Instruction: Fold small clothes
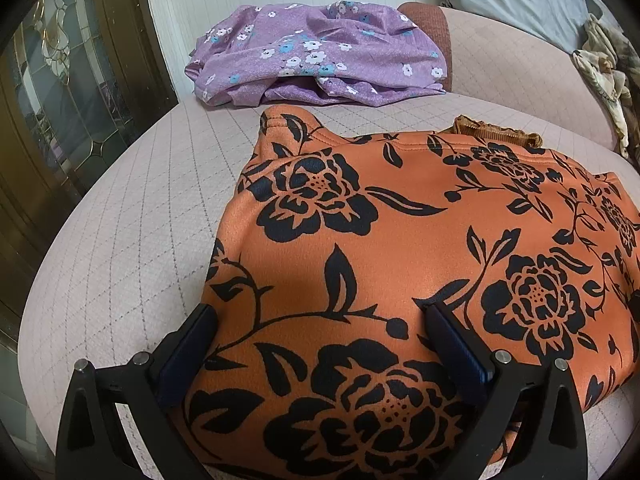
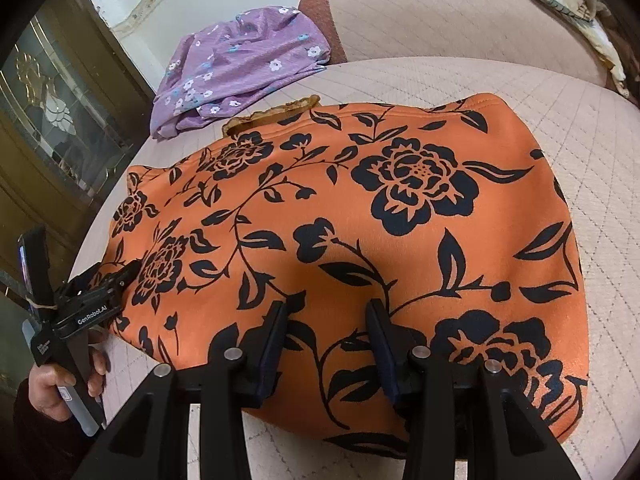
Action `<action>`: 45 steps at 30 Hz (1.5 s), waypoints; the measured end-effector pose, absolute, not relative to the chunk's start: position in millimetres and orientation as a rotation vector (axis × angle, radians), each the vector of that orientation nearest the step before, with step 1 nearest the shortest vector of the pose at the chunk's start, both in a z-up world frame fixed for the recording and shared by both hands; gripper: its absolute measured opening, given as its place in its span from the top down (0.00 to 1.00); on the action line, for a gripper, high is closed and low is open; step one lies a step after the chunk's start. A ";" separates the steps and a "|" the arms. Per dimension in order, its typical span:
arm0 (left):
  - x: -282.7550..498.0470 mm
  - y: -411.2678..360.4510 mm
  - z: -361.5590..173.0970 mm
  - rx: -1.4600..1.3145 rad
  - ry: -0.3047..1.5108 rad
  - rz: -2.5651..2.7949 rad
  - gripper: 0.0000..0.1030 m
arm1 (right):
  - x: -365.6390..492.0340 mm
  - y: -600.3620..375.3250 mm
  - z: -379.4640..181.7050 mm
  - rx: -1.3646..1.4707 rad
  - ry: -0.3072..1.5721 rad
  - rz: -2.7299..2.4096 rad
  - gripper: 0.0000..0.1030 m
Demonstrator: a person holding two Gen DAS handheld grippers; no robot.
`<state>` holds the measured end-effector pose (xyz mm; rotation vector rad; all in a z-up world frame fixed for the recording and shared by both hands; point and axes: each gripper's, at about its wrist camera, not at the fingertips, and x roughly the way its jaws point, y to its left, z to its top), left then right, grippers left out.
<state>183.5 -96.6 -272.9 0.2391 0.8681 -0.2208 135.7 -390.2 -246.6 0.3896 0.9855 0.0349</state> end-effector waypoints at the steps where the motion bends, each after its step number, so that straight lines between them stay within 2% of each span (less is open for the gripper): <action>1: 183.5 -96.6 -272.9 0.239 0.869 -0.221 0.00 | 135.6 -390.4 -246.5 0.389 0.985 0.036 0.56; 26: 186.2 -96.6 -271.2 0.235 0.901 -0.231 0.00 | 140.3 -389.7 -247.7 0.385 0.993 0.052 0.54; 28: 191.7 -94.8 -267.0 0.236 0.942 -0.249 0.00 | 140.3 -390.1 -247.7 0.384 0.994 0.055 0.54; 32: 199.9 -81.1 -253.7 0.198 0.890 -0.184 0.00 | 140.8 -389.0 -247.6 0.381 0.996 0.055 0.53; 45: 276.8 -83.1 -237.3 0.077 0.922 -0.172 0.00 | 144.4 -389.2 -248.0 0.382 0.996 0.068 0.49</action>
